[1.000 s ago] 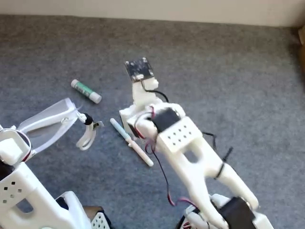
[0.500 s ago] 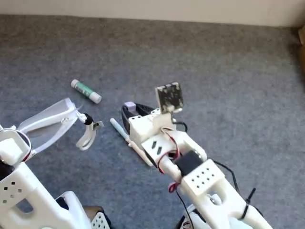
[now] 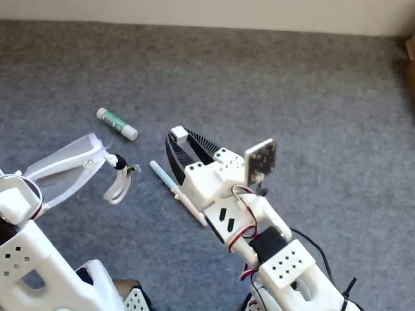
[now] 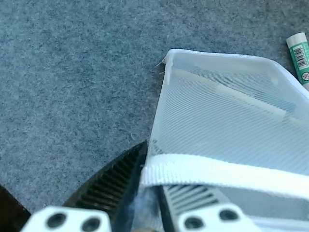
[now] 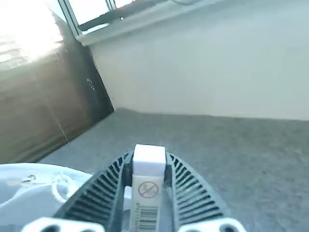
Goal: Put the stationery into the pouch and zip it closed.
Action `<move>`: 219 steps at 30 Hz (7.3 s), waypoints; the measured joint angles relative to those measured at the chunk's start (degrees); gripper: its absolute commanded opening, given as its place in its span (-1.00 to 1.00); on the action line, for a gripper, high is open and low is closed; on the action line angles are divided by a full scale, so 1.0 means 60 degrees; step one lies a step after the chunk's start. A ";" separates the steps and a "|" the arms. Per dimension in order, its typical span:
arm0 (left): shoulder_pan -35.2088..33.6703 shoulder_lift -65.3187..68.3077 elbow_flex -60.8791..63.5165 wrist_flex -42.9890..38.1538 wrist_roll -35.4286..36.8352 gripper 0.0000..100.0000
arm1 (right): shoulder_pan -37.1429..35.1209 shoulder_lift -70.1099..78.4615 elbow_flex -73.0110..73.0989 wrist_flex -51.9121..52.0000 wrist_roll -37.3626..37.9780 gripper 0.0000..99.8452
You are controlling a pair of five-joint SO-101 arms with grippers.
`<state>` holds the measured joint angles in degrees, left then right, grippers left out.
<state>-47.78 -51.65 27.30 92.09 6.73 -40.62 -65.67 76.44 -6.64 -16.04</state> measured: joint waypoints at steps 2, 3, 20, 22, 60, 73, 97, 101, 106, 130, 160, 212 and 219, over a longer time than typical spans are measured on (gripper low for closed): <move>0.0000 0.0000 0.0000 0.0000 0.0000 -0.99 | 0.0000 -0.0352 0.0249 -0.0293 0.0000 -0.99; 0.0000 0.0000 0.0000 0.0000 0.0000 -0.99 | 0.0000 -0.0571 0.0366 -0.0440 0.0000 -0.99; 0.0044 0.0000 0.0000 0.0000 0.0000 -0.99 | -0.1421 -0.3106 0.0718 -0.0674 0.0000 -0.99; 0.0147 0.0000 0.0000 0.0000 0.0000 -0.99 | -0.1846 -0.3106 0.0645 -0.0674 0.0000 -0.99; 0.0381 -0.0015 0.0103 -0.0044 0.0000 -0.99 | -0.4234 0.6110 -0.3634 -0.4996 0.2066 -0.99; 0.0381 -0.0015 0.0103 -0.0044 0.0000 -0.99 | -0.4762 0.9348 -0.3868 -0.7795 0.5201 -0.99; 0.0366 -0.0015 0.0117 -0.0044 0.0000 -0.99 | -0.4645 0.9451 -0.3868 -0.7927 0.5304 -0.99; 0.0381 -0.0015 0.0117 -0.0044 0.0000 -0.99 | -0.4542 0.9451 -0.3868 -0.7927 0.5304 -0.87; 0.0381 -0.0015 0.0117 -0.0044 0.0000 -0.99 | -0.4542 0.9451 -0.3868 -0.7927 0.5304 -0.71; 0.0381 -0.0015 0.0117 -0.0044 0.0000 -0.99 | -0.4484 0.6403 -0.3868 -0.3531 0.5304 -0.72; 0.0381 -0.0015 0.0220 -0.0161 0.0000 -0.99 | -0.4601 0.2755 -0.4264 0.1773 0.5289 -0.72; -0.3385 0.0147 0.0161 -0.0791 0.1275 -0.99 | -0.1172 1.5868 -1.3846 0.5817 0.3853 -0.71; -0.3385 0.0147 0.0161 -0.0791 0.1275 -0.99 | -0.0777 1.7363 -1.5106 0.5817 0.3912 -0.72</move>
<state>-68.09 -50.77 28.26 87.34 14.37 -45.27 38.51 -14.20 28.26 7.43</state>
